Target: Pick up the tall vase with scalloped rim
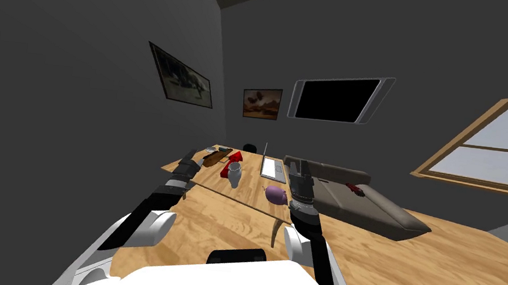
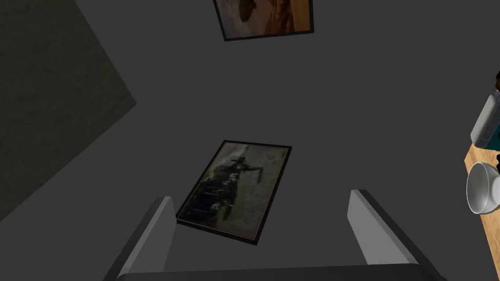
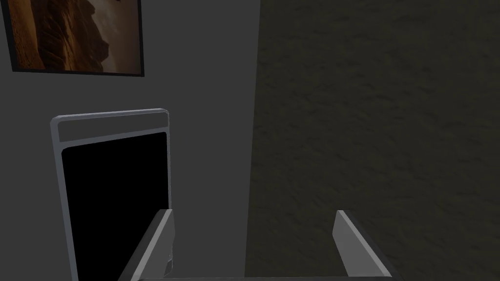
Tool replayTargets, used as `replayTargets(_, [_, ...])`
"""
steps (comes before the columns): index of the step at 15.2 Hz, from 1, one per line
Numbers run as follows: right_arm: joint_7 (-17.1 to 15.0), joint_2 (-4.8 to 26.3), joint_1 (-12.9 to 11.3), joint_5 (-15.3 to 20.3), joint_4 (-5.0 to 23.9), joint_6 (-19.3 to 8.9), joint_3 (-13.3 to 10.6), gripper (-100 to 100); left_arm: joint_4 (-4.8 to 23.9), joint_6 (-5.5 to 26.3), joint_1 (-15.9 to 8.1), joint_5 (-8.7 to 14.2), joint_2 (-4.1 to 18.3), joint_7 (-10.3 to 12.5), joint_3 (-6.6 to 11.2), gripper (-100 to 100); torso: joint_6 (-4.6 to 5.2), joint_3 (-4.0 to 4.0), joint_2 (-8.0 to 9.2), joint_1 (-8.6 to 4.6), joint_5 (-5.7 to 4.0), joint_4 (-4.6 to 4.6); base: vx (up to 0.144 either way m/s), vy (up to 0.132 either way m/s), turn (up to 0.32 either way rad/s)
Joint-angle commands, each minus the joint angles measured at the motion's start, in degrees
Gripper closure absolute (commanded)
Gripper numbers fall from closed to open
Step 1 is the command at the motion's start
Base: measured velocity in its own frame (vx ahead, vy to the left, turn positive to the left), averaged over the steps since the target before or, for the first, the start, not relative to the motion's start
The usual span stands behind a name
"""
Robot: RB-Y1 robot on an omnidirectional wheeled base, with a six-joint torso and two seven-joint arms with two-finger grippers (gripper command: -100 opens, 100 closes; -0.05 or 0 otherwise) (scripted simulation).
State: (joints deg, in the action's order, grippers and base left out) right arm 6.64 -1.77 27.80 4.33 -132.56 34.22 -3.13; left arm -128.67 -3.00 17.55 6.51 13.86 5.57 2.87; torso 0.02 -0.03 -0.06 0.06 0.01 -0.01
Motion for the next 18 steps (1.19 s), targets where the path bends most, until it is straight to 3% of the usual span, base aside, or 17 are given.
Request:
replayTargets(1, [0.00,0.00,0.00,0.00,0.00,0.00,0.00,0,0.29,2.86,-0.97,0.43,0.56,0.12,-0.08,-100,0.00,0.00,0.00,0.00,0.00,0.00,0.012,0.015,-0.083])
replayTargets(7, [0.00,0.00,0.00,0.00,0.00,0.00,0.00,0,0.60,8.11,-2.35,1.06,1.31,0.28,-0.18,-100,-0.02,0.00,0.00,-0.02,0.00,0.00,0.007,0.009,-0.037])
replayTargets(8, [0.00,0.00,0.00,0.00,0.00,0.00,0.00,0,0.95,10.17,-3.77,1.70,2.02,0.43,-0.28,-100,-0.02,0.00,0.01,-0.03,0.00,0.00,0.008,0.005,-0.059])
replayTargets(10, [0.00,0.00,0.00,0.00,0.00,0.00,0.00,0,0.95,12.32,-3.77,1.70,2.02,0.43,-0.28,-100,0.00,0.00,0.00,-0.03,-0.01,0.00,0.008,0.010,-0.067])
replayTargets(11, [0.00,0.00,0.00,0.00,0.00,0.00,0.00,0,1.33,13.85,-5.23,2.36,2.69,0.59,-0.38,-100,-0.02,0.00,0.00,-0.02,0.00,0.00,0.012,0.011,-0.086])
replayTargets(14, [0.00,0.00,0.00,0.00,0.00,0.00,0.00,0,1.33,16.64,-5.23,2.36,2.69,0.59,-0.38,-100,-0.02,-0.01,-0.02,-0.01,0.00,-0.01,0.011,0.010,-0.038])
replayTargets(15, [0.00,0.00,0.00,0.00,0.00,0.00,0.00,0,1.74,18.32,-6.72,3.03,3.33,0.73,-0.49,-100,-0.02,-0.01,-0.01,-0.02,0.00,0.00,0.009,0.007,-0.067])
replayTargets(18, [0.00,0.00,0.00,0.00,0.00,0.00,0.00,0,1.74,21.05,-6.72,3.03,3.33,0.73,-0.49,-100,-0.02,-0.01,-0.01,-0.02,0.00,-0.01,0.009,0.008,-0.046])
